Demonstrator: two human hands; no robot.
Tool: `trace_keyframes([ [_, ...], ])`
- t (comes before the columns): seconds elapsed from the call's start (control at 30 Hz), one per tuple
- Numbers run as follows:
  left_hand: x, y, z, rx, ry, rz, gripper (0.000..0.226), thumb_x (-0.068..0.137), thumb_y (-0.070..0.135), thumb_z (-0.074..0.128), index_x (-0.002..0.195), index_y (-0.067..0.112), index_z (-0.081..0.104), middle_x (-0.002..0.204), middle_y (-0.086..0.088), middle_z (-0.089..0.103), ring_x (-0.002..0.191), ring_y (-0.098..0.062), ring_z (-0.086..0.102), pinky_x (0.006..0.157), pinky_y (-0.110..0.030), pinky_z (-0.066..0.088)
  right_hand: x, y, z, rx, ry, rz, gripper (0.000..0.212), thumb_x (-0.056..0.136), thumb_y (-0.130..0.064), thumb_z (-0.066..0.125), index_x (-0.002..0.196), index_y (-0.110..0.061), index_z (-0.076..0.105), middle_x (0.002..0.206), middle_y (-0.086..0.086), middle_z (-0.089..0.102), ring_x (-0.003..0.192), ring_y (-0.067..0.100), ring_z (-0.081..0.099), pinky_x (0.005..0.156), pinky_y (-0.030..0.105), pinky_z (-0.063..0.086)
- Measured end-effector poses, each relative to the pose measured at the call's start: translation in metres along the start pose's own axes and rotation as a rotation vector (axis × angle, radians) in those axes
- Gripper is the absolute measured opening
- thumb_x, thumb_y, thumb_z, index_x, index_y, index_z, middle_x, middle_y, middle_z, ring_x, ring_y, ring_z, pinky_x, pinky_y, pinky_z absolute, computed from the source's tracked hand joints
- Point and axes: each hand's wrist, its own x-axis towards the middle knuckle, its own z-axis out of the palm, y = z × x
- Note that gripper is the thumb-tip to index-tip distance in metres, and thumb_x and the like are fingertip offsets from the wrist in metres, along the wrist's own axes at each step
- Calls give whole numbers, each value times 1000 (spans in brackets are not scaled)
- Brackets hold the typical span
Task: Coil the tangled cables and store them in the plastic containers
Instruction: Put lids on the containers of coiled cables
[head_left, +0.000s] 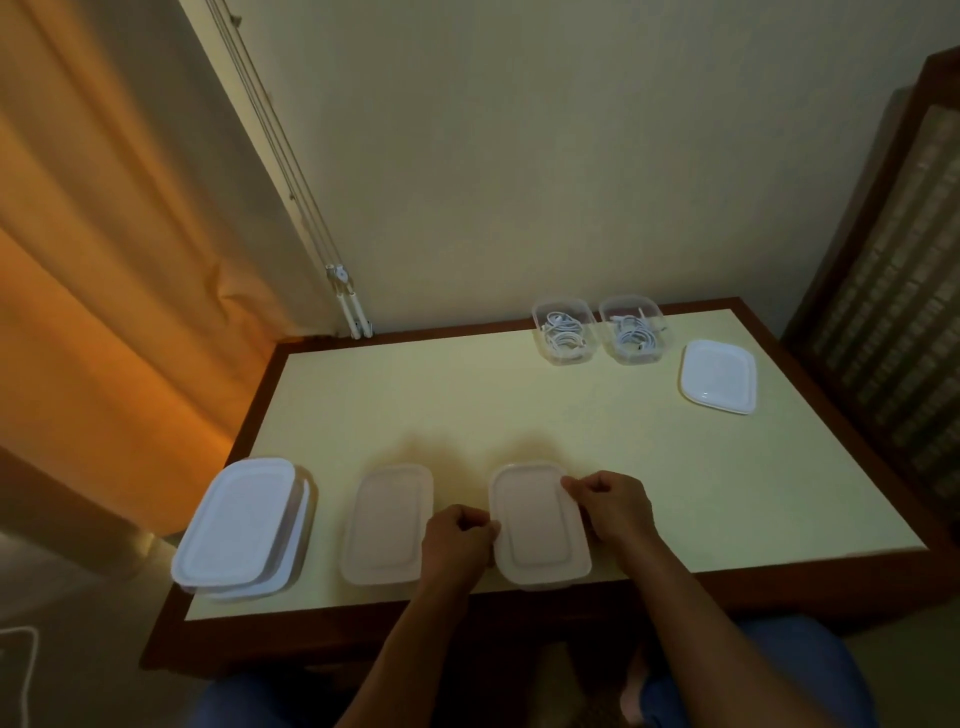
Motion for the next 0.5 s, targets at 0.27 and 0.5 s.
trace_keyframes([
  [0.27,-10,-5,-10,43,40,52,5,92,19,72,95,14,73,88,-3,74,81,-20,71,77,-45,63,-40,10,-13,74,-125,-37,7,89,-17,75,93,-14,79,78,-1,77,64,16,73,54,26,54],
  [0.5,-21,12,-83,5,182,208,10,96,14,69,102,18,76,84,1,76,64,-20,68,56,-25,53,-67,-52,19,263,-160,-186,8,88,-10,74,92,-15,78,68,7,75,60,26,71,59,35,60],
])
